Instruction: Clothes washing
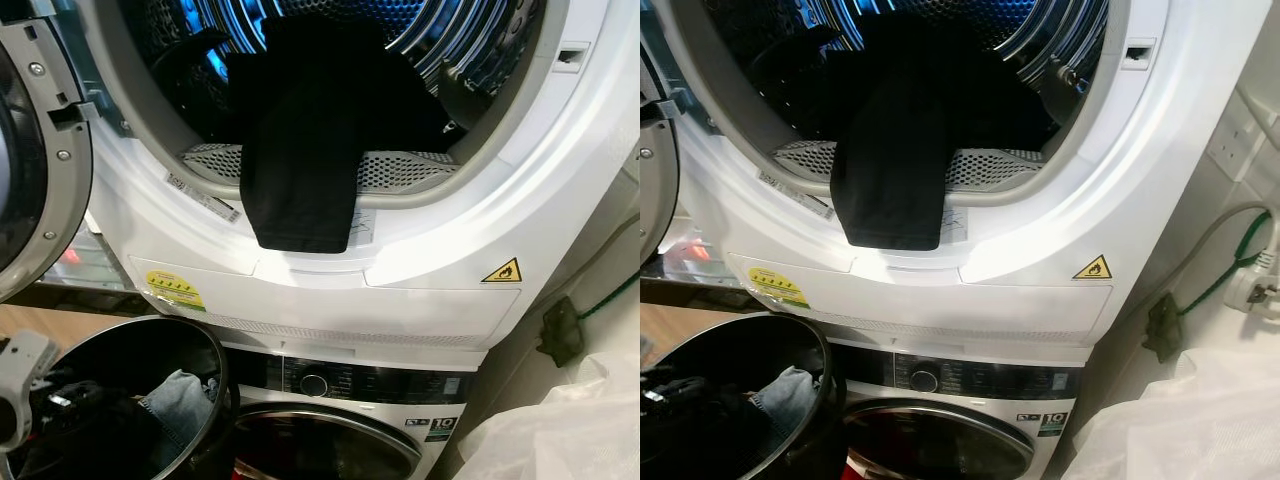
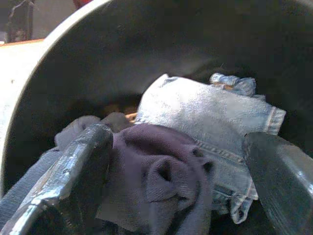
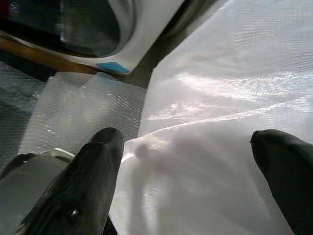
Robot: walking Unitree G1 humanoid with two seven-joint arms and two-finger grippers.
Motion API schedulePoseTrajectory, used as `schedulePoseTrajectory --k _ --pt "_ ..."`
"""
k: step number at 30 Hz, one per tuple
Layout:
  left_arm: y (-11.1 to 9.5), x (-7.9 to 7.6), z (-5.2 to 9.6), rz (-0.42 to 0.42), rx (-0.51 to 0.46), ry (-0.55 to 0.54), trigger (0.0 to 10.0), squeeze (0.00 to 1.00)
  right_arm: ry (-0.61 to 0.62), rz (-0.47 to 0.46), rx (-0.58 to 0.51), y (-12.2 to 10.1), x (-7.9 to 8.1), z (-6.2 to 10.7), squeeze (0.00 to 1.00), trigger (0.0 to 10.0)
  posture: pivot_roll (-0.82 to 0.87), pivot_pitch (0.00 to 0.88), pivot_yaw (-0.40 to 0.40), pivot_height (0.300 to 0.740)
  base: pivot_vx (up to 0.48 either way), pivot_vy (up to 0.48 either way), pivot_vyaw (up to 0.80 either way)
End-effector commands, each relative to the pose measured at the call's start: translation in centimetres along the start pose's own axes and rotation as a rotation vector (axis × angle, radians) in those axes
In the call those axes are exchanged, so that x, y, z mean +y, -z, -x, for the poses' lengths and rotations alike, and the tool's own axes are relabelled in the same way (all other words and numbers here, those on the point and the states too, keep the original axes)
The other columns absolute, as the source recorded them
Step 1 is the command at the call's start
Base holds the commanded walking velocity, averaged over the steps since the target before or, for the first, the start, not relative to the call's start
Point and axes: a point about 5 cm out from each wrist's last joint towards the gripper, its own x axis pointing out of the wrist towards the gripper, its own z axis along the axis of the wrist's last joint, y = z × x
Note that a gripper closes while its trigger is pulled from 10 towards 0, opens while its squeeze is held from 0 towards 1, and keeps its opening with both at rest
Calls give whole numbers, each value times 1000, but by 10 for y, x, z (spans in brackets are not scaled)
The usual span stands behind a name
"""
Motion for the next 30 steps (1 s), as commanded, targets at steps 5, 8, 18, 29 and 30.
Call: schedulePoseTrajectory --k 5,8,18,29,30 --pt "-4 10 5 -51 20 -28 10000 1000 -11 1 10 5 2 1 0 10000 132 0 21 740 0 0 0" --pt "0 17 5 -55 41 -40 10000 1000 -12 3 9 5 2 1 0 10000 130 0 22 740 0 0 0" --pt "18 22 4 -24 148 -44 10000 1000 -16 11 6 5 3 1 0 10000 126 0 21 740 0 0 0" --pt "36 26 -2 -85 323 -106 10000 0 -18 12 11 7 3 2 0 10000 118 0 24 740 0 0 0" --pt "35 25 -3 -82 324 -114 10000 0 -18 12 11 8 3 2 0 10000 118 0 24 740 0 0 0"
